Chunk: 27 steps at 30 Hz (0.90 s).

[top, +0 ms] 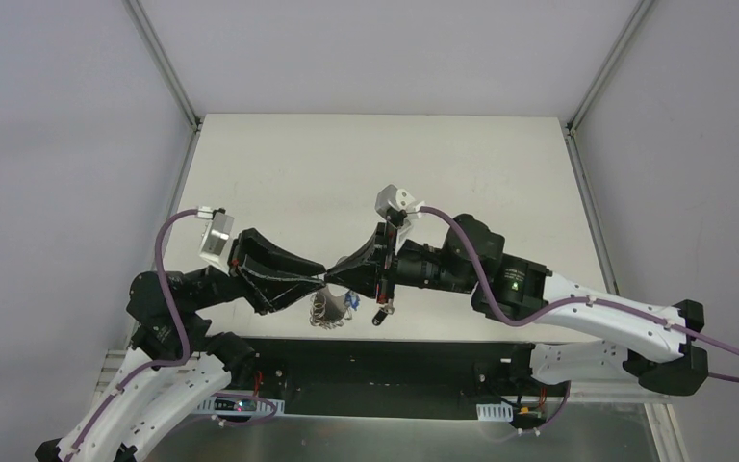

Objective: Put the keys on the keyring

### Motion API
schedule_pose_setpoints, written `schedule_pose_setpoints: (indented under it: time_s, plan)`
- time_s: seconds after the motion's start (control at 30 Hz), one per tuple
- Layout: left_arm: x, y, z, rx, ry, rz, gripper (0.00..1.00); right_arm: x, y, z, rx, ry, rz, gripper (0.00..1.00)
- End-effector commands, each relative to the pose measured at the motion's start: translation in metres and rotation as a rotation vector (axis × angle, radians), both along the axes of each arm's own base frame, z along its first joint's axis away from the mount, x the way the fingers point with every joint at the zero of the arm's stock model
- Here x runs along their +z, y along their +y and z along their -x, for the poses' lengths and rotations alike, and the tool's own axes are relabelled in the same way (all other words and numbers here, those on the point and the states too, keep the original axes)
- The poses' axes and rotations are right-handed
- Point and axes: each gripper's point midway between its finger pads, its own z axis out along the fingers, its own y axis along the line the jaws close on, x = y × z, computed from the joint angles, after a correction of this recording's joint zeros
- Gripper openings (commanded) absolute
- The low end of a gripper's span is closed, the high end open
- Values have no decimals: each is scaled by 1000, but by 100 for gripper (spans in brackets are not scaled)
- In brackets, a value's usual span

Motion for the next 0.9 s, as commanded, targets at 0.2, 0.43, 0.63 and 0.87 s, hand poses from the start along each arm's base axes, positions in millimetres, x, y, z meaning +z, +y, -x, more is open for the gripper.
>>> schedule_pose_setpoints:
  time_s: [0.2,0.43,0.63,0.87]
  plan:
    - [22,5,28,-113,-92,58,39,56,-6,24,112,20,-176,0]
    - [21,5,33,-135,-96,56,36,64,-16,37,173,14,-204,0]
    - [22,5,32,-134,-97,55,36,66,-22,41,188,10,-219,0]
    - [24,3,31,-141,-94,53,32,63,-22,41,192,2,-209,0]
